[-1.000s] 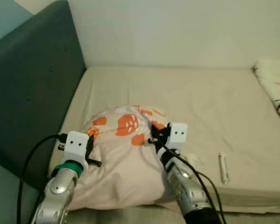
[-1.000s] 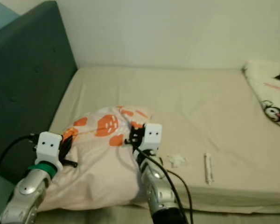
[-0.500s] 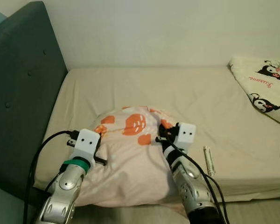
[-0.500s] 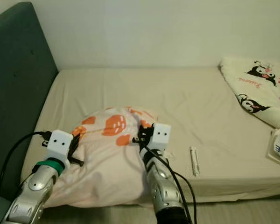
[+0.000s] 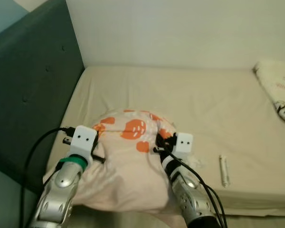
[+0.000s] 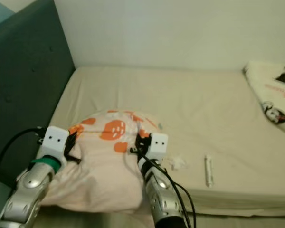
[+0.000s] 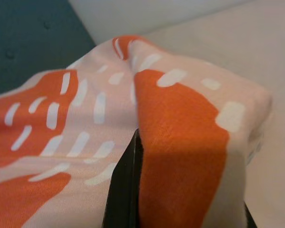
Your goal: Clean up the room
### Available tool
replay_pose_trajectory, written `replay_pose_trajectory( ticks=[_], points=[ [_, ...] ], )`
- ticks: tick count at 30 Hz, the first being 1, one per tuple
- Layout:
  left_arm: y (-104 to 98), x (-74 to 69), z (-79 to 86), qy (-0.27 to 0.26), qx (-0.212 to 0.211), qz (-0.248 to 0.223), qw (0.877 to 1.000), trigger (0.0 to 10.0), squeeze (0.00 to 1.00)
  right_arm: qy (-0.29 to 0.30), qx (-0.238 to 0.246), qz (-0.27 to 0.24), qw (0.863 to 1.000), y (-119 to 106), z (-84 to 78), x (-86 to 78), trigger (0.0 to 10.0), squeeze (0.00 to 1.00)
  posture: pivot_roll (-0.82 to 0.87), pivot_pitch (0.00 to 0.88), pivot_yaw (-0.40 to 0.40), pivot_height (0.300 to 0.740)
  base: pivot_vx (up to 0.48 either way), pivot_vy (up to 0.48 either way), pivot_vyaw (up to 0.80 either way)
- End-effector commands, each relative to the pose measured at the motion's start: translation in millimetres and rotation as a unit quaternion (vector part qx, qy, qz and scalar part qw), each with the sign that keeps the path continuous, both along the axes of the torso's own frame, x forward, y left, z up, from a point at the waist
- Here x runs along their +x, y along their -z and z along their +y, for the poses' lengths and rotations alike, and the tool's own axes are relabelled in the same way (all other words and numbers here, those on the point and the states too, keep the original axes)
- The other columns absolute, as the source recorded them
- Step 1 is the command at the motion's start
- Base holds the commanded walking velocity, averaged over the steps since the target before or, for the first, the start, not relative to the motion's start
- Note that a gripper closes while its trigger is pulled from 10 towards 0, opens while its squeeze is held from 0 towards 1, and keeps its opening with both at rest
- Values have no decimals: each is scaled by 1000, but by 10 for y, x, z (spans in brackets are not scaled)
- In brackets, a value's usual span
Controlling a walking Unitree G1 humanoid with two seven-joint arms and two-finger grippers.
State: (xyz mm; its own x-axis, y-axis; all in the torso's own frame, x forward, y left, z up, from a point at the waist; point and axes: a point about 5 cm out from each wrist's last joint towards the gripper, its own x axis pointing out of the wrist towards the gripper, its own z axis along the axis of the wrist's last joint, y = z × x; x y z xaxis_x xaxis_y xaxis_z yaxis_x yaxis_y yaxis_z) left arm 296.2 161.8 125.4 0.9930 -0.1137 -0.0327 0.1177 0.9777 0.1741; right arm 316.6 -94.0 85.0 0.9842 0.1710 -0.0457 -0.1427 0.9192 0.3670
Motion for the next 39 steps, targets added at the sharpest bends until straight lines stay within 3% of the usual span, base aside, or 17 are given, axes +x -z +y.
replay_pose_trajectory(
  ticks=[1, 3, 6, 7, 12, 15, 21, 31, 39],
  points=[
    [81, 2, 83, -21, -25, -2, 999, 10000, 0, 17, 19, 10, 1000, 76, -9, -28, 10000, 0, 113, 47, 54, 740, 0, 0, 0],
    [218, -13, 78, -37, -30, 18, 999, 10000, 0, 10, 12, 25, 1000, 154, 24, -61, 10000, 0, 123, 46, 55, 740, 0, 0, 0],
    [237, -23, 86, -45, -29, 22, 998, 10000, 0, 5, 11, 27, 1000, 173, 43, -74, 10000, 0, 123, 45, 56, 740, 0, 0, 0],
    [191, -43, 151, -68, -21, 9, 997, 10000, 0, -6, 11, 22, 1000, 162, 96, -83, 10000, 0, 131, 39, 56, 740, 0, 0, 0],
    [122, -54, 196, -76, -4, -10, 997, 10000, 0, -15, 14, 14, 1000, 132, 142, -74, 10000, 0, 140, 36, 58, 740, 0, 0, 0],
    [-15, -48, 326, -95, -5, -36, 995, 10000, 0, -31, 17, 8, 999, 86, 232, -25, 10000, 0, 162, 34, 41, 740, 0, 0, 0],
    [-7, -51, 421, -105, -2, -45, 993, 10000, 0, -51, 18, 6, 999, 66, 327, 25, 10000, 0, 176, 41, 30, 740, 0, 0, 0],
    [-42, -16, 402, -110, 1, -45, 993, 10000, 0, -62, 17, 6, 998, 36, 391, 63, 10000, 0, 185, 52, 27, 740, 0, 0, 0],
    [-46, 19, 386, -103, -2, -38, 994, 10000, 0, -52, 19, 14, 998, 88, 363, 58, 10000, 0, 186, 62, 44, 740, 0, 388, 0]
  ],
)
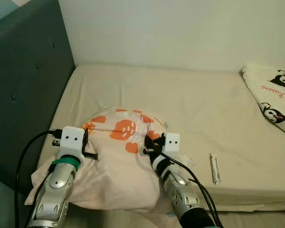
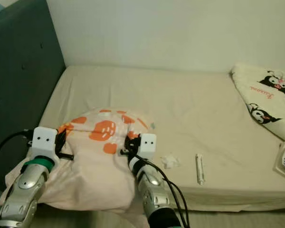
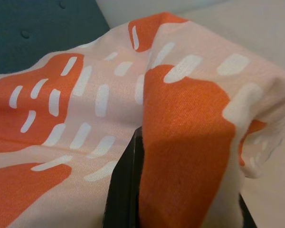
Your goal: Clean up the room
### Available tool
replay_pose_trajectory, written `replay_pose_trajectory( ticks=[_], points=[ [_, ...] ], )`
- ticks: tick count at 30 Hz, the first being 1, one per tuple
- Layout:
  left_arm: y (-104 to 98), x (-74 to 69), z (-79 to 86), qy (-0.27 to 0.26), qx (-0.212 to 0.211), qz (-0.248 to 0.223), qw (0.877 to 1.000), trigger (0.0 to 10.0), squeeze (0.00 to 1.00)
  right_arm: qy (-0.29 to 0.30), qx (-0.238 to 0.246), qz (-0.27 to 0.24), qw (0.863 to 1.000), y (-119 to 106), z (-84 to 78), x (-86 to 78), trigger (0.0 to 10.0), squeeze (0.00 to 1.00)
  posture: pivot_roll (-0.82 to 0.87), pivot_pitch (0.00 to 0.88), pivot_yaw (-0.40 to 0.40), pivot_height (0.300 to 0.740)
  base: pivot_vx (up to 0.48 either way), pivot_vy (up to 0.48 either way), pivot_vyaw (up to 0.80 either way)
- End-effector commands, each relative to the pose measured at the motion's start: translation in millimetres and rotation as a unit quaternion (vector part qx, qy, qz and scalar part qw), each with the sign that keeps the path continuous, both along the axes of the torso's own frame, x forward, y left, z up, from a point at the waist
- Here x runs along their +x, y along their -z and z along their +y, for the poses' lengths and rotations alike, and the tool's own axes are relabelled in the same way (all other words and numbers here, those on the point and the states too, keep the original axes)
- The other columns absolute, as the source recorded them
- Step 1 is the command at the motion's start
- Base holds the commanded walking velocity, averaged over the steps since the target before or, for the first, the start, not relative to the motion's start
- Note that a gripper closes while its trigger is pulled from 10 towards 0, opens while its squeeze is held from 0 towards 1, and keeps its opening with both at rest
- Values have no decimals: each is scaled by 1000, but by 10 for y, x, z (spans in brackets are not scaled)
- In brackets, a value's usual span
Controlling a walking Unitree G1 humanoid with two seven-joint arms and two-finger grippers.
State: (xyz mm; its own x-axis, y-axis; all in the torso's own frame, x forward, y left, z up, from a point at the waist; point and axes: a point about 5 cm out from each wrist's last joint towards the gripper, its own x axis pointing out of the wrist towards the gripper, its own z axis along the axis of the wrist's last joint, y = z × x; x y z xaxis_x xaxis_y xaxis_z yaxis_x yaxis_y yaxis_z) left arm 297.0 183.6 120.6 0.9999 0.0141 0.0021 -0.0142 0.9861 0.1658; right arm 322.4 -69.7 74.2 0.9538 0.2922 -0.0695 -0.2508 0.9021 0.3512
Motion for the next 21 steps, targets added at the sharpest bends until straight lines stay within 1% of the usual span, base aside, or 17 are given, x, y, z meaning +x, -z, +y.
replay_pose_trajectory(
  ticks=[1, 8, 19, 21],
  points=[
    [-94, 11, 166, -38, 4, -20, 999, 10000, 0, 13, 29, 6, 999, -18, 111, 1, 10000, 0, 186, 63, 47, 740, 0, 454, 0],
    [-96, 11, 155, -34, 3, -19, 999, 10000, 0, 17, 29, 7, 999, -11, 91, 5, 10000, 0, 189, 63, 52, 740, 0, 452, 0],
    [-112, 19, 178, -24, 10, -15, 1000, 10000, 0, 24, 33, 10, 999, 9, 115, -4, 10000, 0, 202, 67, 78, 740, 0, 455, 0],
    [-100, 36, 188, -20, 21, -7, 1000, 10000, 0, 28, 35, 11, 999, 20, 108, -9, 10000, 0, 201, 68, 83, 740, 0, 191, 0]
  ],
)
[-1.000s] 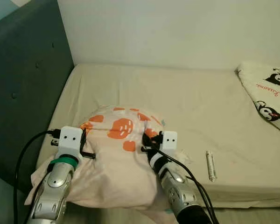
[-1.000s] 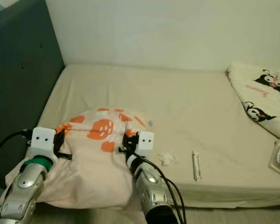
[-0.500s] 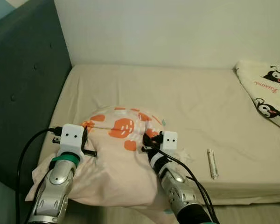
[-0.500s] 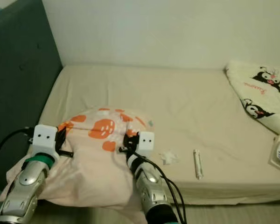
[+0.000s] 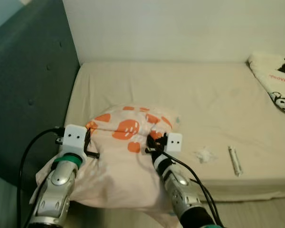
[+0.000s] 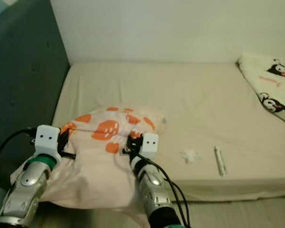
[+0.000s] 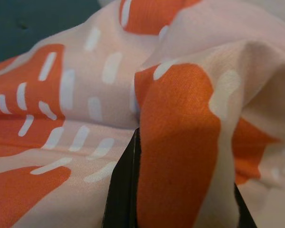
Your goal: Clean up the room
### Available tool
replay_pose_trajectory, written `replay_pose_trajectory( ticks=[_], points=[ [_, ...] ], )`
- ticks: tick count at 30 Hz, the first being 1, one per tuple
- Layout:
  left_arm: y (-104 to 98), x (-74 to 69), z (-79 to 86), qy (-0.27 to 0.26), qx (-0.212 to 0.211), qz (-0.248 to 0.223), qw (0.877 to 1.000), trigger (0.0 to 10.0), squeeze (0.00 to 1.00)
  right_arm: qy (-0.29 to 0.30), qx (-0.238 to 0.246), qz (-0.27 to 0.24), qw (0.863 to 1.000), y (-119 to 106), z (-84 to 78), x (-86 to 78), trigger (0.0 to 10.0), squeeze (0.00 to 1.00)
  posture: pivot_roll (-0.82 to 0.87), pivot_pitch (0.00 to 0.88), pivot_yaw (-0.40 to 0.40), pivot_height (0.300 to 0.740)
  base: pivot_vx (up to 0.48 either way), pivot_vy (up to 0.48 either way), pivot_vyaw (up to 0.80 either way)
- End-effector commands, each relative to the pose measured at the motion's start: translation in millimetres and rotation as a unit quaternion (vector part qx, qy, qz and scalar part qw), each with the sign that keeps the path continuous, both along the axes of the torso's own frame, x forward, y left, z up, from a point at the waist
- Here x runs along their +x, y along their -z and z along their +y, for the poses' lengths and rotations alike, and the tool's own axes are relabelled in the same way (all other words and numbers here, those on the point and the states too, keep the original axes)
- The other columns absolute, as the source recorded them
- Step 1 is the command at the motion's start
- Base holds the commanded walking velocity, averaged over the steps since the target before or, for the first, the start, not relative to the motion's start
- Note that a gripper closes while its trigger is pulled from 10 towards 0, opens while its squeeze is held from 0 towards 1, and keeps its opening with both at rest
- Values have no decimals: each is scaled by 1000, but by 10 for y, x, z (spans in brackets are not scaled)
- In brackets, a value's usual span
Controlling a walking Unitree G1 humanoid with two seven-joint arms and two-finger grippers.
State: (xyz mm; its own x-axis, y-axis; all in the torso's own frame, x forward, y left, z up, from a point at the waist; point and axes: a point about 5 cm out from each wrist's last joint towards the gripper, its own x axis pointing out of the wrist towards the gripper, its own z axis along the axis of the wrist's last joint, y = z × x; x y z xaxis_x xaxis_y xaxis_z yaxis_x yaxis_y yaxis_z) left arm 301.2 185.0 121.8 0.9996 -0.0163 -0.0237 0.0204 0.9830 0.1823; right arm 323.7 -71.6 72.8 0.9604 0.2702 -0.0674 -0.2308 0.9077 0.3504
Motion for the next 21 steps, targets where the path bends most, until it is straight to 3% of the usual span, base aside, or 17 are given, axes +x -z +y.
replay_pose_trajectory(
  ticks=[1, 3, 12, 17, 21],
  points=[
    [-81, 1, 176, -34, 21, -16, 999, 10000, 0, 18, 35, 12, 999, 8, 123, -22, 10000, 0, 201, 66, 87, 740, 0, 0, 0],
    [-74, 5, 183, -37, 24, -12, 999, 10000, 0, 18, 35, 12, 999, 9, 120, -22, 10000, 0, 201, 66, 87, 740, 0, 0, 0],
    [-58, 29, 205, -47, 13, -1, 999, 10000, 0, 23, 34, 12, 999, 14, 94, -13, 10000, 0, 198, 64, 89, 740, 0, -480, 0],
    [34, 36, 166, -34, 16, 29, 999, 10000, 0, 24, 31, 13, 999, 20, 85, -8, 10000, 0, 193, 63, 83, 740, 0, 0, 0],
    [32, 41, 155, -32, 27, 24, 999, 10000, 0, 22, 31, 11, 999, 10, 91, -2, 10000, 0, 191, 62, 79, 740, 0, 0, 0]
  ],
)
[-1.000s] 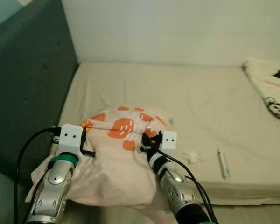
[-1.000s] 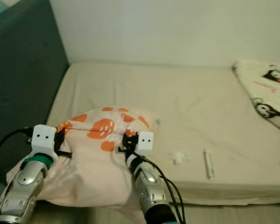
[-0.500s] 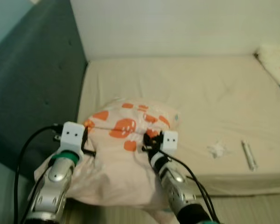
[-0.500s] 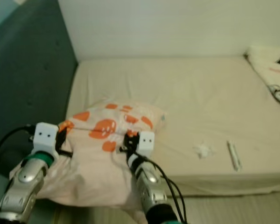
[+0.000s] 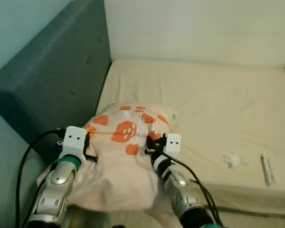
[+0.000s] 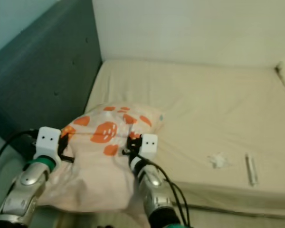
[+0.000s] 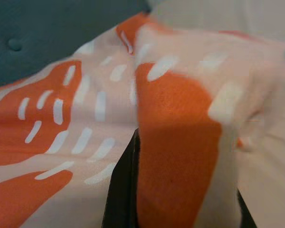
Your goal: Clean up the room
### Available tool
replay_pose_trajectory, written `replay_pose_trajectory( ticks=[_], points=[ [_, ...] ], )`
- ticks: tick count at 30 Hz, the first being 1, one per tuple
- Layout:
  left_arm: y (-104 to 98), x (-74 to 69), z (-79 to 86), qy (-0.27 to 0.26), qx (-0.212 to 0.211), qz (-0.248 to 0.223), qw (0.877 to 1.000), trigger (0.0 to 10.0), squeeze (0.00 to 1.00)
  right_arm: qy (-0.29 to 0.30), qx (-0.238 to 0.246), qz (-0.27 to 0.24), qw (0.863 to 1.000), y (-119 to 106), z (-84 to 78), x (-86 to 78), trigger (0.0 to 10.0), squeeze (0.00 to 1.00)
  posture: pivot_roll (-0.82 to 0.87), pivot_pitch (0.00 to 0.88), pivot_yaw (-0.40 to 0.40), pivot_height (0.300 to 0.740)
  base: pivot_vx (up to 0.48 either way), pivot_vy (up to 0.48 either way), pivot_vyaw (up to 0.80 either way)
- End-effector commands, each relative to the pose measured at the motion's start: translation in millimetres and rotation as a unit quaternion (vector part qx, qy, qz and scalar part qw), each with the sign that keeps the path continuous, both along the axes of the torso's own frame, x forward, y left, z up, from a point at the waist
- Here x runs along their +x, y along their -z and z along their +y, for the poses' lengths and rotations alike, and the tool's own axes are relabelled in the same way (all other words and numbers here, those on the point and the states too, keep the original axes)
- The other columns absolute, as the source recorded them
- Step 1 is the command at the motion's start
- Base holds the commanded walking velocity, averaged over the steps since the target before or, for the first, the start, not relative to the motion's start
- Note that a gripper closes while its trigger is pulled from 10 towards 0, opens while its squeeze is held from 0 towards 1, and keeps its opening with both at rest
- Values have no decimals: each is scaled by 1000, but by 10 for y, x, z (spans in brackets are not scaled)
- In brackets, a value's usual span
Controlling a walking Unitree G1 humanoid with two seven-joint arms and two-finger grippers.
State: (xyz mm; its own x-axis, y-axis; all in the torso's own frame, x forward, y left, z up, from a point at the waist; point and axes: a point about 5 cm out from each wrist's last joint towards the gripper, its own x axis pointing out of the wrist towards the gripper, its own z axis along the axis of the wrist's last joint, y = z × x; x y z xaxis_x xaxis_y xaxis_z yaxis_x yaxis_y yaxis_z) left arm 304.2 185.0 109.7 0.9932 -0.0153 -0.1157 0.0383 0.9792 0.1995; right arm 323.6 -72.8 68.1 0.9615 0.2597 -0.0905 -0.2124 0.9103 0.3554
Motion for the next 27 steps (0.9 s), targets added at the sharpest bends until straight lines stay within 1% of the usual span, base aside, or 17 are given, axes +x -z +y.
replay_pose_trajectory(
  ticks=[1, 11, 15, 16, 22, 24, 27],
  points=[
    [-102, 16, 156, -34, 20, -29, 999, 10000, 0, 15, 31, -2, 999, -45, 108, 4, 10000, 0, 190, 61, 78, 740, 0, 0, 0],
    [-156, 11, 171, -53, 6, -51, 997, 10000, 0, 9, 27, -7, 1000, -84, 96, 46, 10000, 0, 187, 52, 56, 740, 0, 0, 0],
    [-170, 9, 164, -53, 1, -56, 997, 10000, 0, 2, 16, -10, 1000, -89, 101, 52, 10000, 0, 187, 51, 52, 740, 0, 0, 0],
    [-182, 9, 155, -50, 0, -61, 997, 10000, 0, 3, 10, -6, 1000, -80, 105, 54, 10000, 0, 187, 50, 49, 740, 0, 0, 800],
    [-203, 10, 134, -46, -4, -68, 997, 10000, 0, 4, -3, -4, 1000, -73, 112, 59, 10000, 0, 189, 47, 47, 740, 281, 0, 800],
    [-200, 10, 132, -45, -7, -67, 997, 10000, 0, -4, 13, -5, 1000, -82, 153, 50, 10000, 0, 189, 47, 47, 740, 337, 0, 0],
    [-200, 8, 130, -44, -8, -67, 997, 10000, 0, -5, 15, -3, 1000, -78, 156, 48, 10000, 0, 190, 44, 51, 740, 336, 0, 0]
  ],
)
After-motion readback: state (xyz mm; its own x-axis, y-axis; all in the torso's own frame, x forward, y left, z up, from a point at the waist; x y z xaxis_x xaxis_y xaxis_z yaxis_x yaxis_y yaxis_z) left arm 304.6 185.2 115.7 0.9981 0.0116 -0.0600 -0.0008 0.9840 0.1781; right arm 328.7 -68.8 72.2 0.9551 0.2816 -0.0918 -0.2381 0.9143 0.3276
